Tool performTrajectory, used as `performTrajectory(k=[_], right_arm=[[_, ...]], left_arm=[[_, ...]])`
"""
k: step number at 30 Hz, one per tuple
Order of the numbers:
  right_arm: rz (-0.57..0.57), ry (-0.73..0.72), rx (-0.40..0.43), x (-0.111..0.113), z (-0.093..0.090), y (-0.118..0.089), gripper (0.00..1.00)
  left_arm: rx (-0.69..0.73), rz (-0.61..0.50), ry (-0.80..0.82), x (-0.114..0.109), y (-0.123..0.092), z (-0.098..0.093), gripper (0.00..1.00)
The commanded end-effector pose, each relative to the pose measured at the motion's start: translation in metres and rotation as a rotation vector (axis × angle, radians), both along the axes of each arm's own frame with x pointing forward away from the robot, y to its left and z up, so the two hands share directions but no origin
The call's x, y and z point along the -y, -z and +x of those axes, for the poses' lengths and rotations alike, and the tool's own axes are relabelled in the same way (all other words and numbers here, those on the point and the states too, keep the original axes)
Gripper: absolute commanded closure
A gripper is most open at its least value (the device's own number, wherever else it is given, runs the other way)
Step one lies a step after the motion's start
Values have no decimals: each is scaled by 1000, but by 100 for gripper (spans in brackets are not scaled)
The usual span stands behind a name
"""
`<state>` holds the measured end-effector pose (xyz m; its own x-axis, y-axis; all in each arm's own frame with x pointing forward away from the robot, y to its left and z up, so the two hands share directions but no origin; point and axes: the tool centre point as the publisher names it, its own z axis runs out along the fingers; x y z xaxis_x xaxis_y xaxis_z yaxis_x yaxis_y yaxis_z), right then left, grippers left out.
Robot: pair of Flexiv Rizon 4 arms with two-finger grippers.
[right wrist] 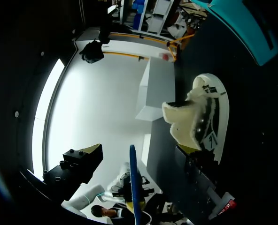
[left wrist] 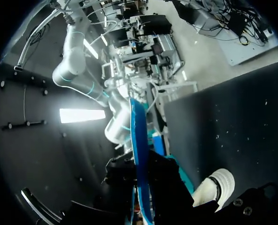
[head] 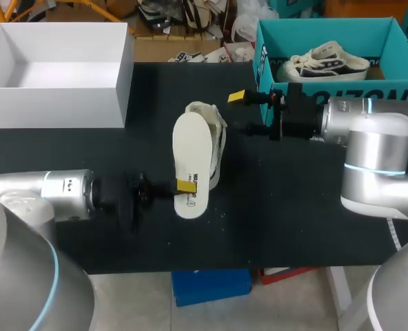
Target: Take the shoe out of the shoebox, open the shoe tongue, remove and reinsert the insole, then place the shoe into the shoebox
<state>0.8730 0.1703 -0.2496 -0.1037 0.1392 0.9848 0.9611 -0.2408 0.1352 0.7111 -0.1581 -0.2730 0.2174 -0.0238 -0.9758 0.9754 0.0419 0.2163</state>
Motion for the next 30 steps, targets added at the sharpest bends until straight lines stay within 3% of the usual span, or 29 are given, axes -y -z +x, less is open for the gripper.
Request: performTrajectory(k=[1, 17, 30], right_arm=[[-2, 3, -1, -2, 0, 0, 0], [-2, 3, -1, -2, 0, 0, 0], [5, -30, 3, -5, -2, 4, 0]], left_arm=[[-14, 28, 14, 5, -1, 18, 100], [-31, 50, 23, 24, 6, 70, 100], [-17, 47, 34, 29, 2, 74, 100]])
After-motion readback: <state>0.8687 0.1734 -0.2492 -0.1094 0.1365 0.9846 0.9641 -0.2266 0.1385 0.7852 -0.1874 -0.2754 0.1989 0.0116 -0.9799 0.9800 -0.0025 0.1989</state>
